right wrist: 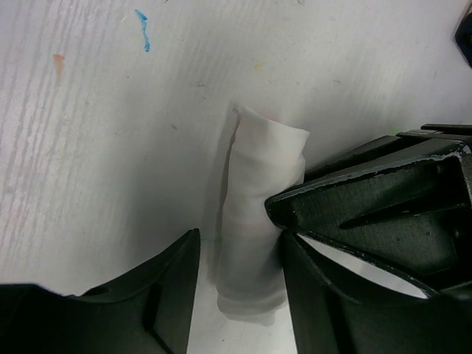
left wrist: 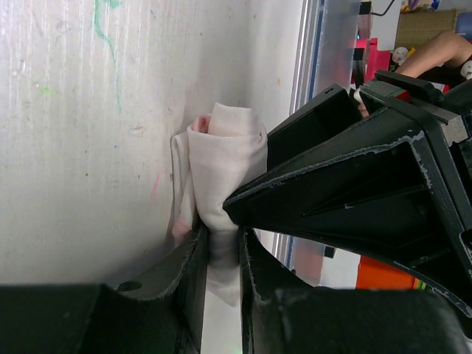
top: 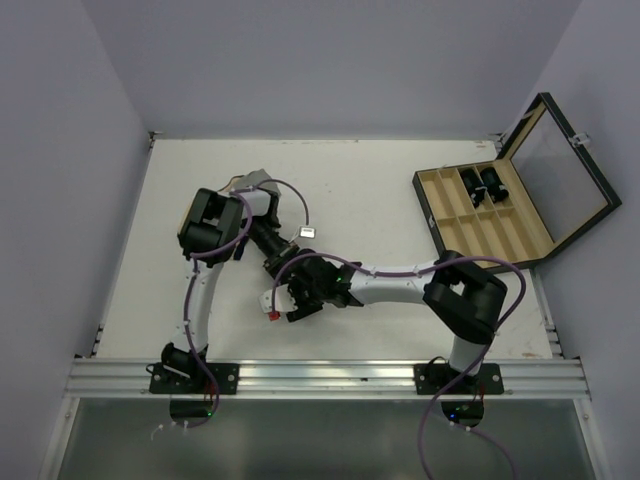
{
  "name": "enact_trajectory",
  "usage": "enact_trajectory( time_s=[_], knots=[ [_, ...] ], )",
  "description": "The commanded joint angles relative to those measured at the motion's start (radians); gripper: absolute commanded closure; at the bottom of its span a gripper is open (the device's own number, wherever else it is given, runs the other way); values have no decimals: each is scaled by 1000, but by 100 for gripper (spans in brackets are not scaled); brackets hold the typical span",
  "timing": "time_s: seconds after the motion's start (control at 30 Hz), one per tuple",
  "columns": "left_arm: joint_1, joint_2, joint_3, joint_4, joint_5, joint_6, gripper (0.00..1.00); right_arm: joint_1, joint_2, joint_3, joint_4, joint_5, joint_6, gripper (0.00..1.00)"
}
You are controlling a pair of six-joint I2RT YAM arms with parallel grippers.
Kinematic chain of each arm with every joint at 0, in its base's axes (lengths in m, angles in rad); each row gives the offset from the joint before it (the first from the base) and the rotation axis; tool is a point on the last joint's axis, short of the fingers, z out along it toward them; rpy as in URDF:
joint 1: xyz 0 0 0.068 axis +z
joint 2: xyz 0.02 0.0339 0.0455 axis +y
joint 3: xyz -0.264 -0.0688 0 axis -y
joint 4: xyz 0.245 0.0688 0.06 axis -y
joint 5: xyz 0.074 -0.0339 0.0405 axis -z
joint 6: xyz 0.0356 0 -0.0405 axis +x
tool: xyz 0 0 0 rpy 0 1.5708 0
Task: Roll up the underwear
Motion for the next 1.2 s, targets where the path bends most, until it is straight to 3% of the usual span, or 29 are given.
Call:
enact_trajectory(
  time_s=[0.0,0.3,0.53,0.8,0.9,1.17],
  knots=[
    [-10,59,-36,221,-135,118,97,7,77,-29,84,-19,-35,51],
    [-10,54,-78,220,-134,136,97,6,132,-32,141,5,-44,65],
    [-10,43,-89,221,-109,139,89,7,172,-14,32,-18,-49,63],
    [33,-29,-78,223,-50,132,67,7,218,46,-159,-102,-26,85],
    [91,-84,-56,229,-5,119,57,6,218,43,-210,-125,-2,89],
    [213,-279,-107,427,18,-20,44,-6,231,58,-259,-163,95,92]
  ],
)
